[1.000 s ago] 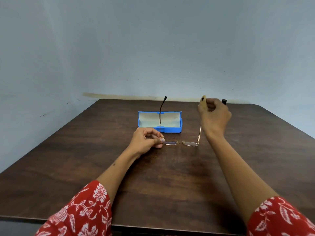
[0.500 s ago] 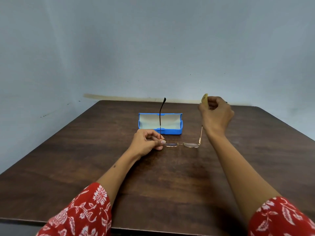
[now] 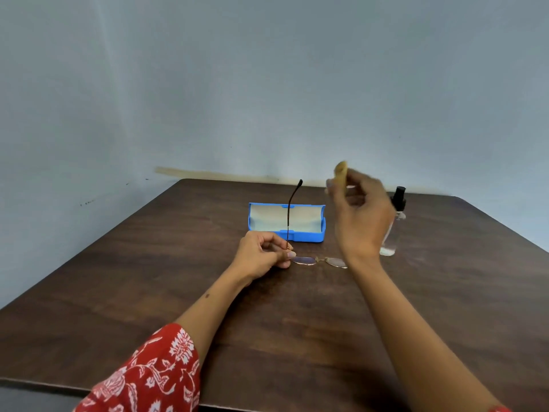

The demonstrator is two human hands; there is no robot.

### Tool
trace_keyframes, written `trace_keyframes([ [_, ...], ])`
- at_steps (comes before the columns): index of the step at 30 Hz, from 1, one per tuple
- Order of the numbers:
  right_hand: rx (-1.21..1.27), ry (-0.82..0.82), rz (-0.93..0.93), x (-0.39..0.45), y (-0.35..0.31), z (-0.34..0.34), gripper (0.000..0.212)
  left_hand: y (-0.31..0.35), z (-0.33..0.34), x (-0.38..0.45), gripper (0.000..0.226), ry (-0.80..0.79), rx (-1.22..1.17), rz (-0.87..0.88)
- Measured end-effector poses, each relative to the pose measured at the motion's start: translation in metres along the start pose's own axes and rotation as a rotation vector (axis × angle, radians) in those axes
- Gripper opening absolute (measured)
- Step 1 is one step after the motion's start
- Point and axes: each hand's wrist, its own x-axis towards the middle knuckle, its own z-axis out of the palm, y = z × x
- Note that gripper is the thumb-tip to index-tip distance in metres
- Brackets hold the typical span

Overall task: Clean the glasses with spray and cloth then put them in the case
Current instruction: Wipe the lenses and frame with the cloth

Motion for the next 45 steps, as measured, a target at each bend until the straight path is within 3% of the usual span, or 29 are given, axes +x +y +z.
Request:
trace_keyframes([
  [2,0.046,-0.164,0.167,-0.01,0.009,0.005,0.008,0.0,0.001,0.0,0.013,0.007,0.001,0.004],
  [6,0.076,-0.499,0.407,-0.022,0.029,0.008,0.013,-0.002,0.001,0.002,0.012,0.009,-0.015,0.014],
  [11,-0.006,-0.663,0.427,-0.033,0.035,0.013,0.021,-0.005,-0.001,0.003,0.014,-0.017,0.029,0.056],
  [16,-0.093,-0.661,0.337,-0.035,0.032,0.017,0.01,-0.005,-0.001,0.004,0.018,-0.015,0.041,0.074],
  [20,-0.062,-0.57,0.3,-0.031,0.027,0.019,0.002,-0.005,0.001,0.003,0.012,-0.012,-0.016,0.056],
  [31,-0.091,-0.58,0.292,-0.034,0.028,0.025,0.01,-0.004,0.001,0.002,0.013,-0.011,-0.016,0.059],
  [37,0.016,-0.459,0.294,-0.024,0.015,0.027,0.009,-0.002,0.001,0.002,0.018,-0.02,-0.062,0.026],
  [45,-0.122,-0.508,0.289,-0.032,0.018,0.029,0.012,-0.002,0.0,0.001,0.014,-0.02,-0.038,0.039],
])
